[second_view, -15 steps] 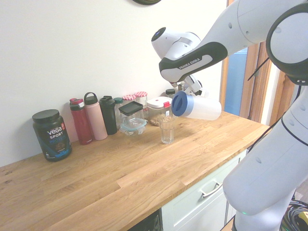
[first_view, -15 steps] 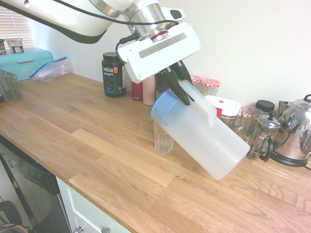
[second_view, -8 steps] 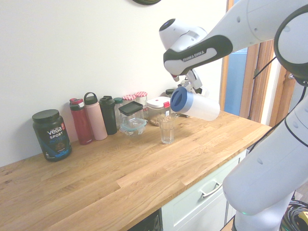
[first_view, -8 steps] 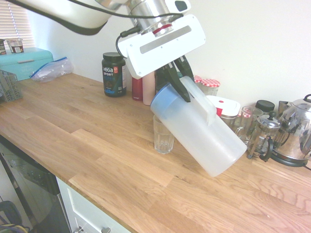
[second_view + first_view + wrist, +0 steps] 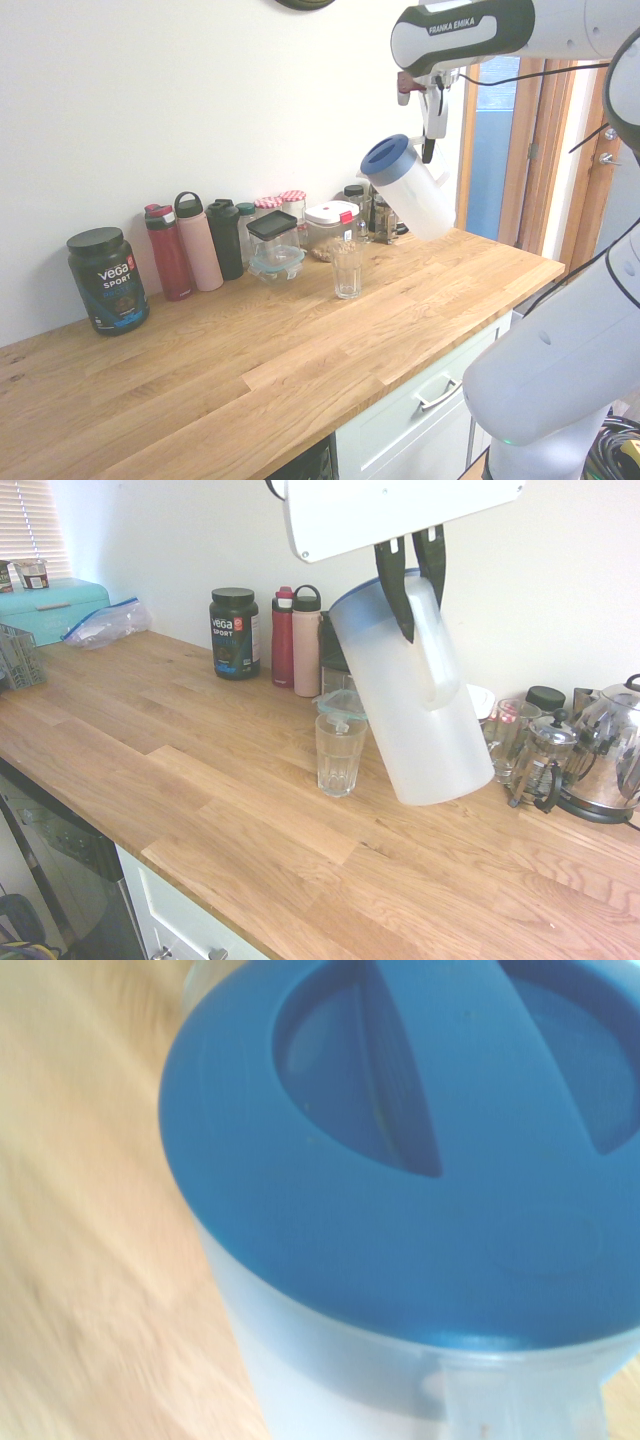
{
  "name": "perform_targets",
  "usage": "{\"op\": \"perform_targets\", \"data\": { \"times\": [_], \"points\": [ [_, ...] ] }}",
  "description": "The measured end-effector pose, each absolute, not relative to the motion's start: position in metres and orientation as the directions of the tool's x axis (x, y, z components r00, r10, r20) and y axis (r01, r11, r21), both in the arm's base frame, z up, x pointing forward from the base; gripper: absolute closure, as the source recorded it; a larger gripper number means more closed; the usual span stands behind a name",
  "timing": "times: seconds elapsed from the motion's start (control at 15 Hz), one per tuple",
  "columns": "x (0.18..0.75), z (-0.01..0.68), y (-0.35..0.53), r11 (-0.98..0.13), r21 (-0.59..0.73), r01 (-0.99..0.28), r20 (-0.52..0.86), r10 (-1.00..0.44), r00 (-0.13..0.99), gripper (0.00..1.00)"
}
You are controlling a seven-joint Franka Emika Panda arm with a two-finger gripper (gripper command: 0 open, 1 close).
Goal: Pour me some water
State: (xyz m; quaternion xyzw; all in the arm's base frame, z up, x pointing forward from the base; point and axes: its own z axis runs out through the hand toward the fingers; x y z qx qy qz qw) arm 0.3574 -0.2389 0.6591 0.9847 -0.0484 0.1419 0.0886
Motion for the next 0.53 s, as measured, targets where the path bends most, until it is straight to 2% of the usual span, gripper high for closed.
{"op": "perform_targets", "data": {
  "times": [0.27, 0.53],
  "points": [
    [0.35, 0.632, -0.245, -0.946, 0.026, -0.324, 0.308, -0.301, 0.903, 1.0],
    [0.319, 0.608, -0.241, -0.856, -0.064, -0.513, 0.319, -0.504, 0.802, 1.0]
  ]
}}
